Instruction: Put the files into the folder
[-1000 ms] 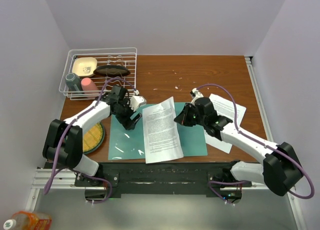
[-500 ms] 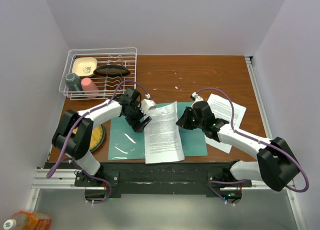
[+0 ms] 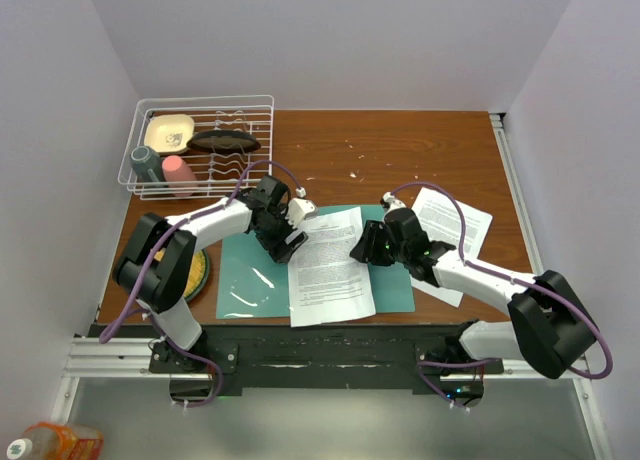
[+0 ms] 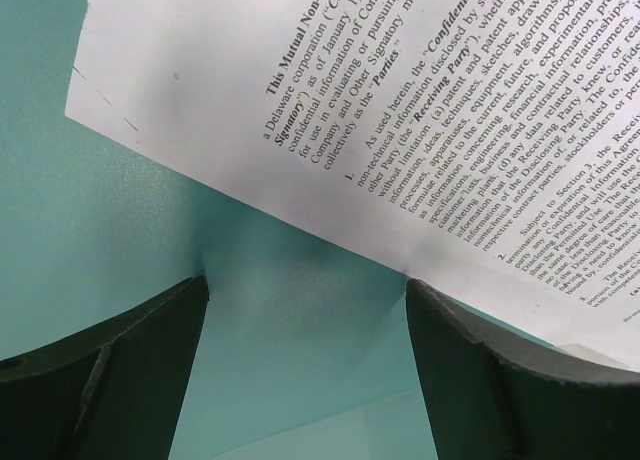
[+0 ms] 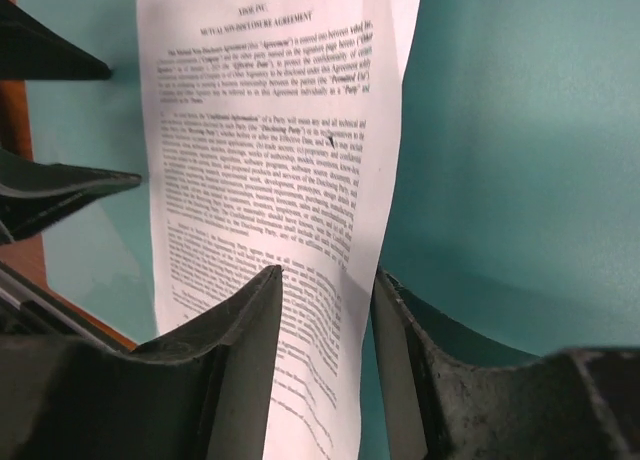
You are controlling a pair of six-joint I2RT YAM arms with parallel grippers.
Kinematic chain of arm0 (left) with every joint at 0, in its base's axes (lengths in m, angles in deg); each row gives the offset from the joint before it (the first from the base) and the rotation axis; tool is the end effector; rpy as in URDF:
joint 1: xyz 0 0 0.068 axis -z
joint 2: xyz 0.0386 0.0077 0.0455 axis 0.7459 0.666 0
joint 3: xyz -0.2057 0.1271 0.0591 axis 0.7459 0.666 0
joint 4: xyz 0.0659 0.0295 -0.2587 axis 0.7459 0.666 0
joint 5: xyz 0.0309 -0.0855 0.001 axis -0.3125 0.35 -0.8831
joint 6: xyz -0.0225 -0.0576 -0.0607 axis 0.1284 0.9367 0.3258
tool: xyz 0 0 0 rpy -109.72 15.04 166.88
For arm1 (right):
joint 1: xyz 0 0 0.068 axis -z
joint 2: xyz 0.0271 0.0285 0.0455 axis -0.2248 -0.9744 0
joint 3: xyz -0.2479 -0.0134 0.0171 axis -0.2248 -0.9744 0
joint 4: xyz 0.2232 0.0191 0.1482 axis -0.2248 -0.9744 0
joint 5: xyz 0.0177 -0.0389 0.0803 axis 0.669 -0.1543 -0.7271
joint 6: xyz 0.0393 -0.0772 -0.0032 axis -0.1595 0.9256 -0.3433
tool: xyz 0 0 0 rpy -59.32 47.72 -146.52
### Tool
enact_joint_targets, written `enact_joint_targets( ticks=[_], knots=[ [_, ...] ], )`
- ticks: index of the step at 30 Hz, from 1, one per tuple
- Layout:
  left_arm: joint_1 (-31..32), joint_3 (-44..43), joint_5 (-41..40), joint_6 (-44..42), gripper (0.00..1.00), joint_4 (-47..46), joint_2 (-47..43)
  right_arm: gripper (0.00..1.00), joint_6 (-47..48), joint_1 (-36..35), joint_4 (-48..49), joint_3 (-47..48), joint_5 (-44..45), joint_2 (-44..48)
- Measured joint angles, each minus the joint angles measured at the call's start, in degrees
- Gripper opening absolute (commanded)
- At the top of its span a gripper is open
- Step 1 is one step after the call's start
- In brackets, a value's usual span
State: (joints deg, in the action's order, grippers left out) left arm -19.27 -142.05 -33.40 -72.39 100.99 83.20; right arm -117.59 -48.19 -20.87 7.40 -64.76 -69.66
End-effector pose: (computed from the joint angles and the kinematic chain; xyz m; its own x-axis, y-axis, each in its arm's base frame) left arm 0.2846 -0.1766 0.0957 -0.5996 0.6996 -0.3887 0.7788 0.6219 -0.0819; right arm 0.2408 0.1775 0.1272 -0.8039 0.2216 -0.5520 -0.1399 0.8315 0.5376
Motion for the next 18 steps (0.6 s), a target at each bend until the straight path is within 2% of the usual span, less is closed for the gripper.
enact_joint_targets(
  ticks=[7,12,18],
  knots=[
    [0.0,0.0,-0.1,0.2,0.85,0.0,0.0,0.25,-1.0,0.0,2.1,-5.6,-3.0,0.7],
    [0.0,0.0,-0.1,0.2,0.85,0.0,0.0,0.0,-2.2,0.0,3.1,-8.0,-4.5,3.0],
    [-0.2,-2.7,1.9,-0.4,0.94,4.5,-0.3,0.0,-3.3,0.0,7.0,-8.0,-4.8,6.8]
  ],
)
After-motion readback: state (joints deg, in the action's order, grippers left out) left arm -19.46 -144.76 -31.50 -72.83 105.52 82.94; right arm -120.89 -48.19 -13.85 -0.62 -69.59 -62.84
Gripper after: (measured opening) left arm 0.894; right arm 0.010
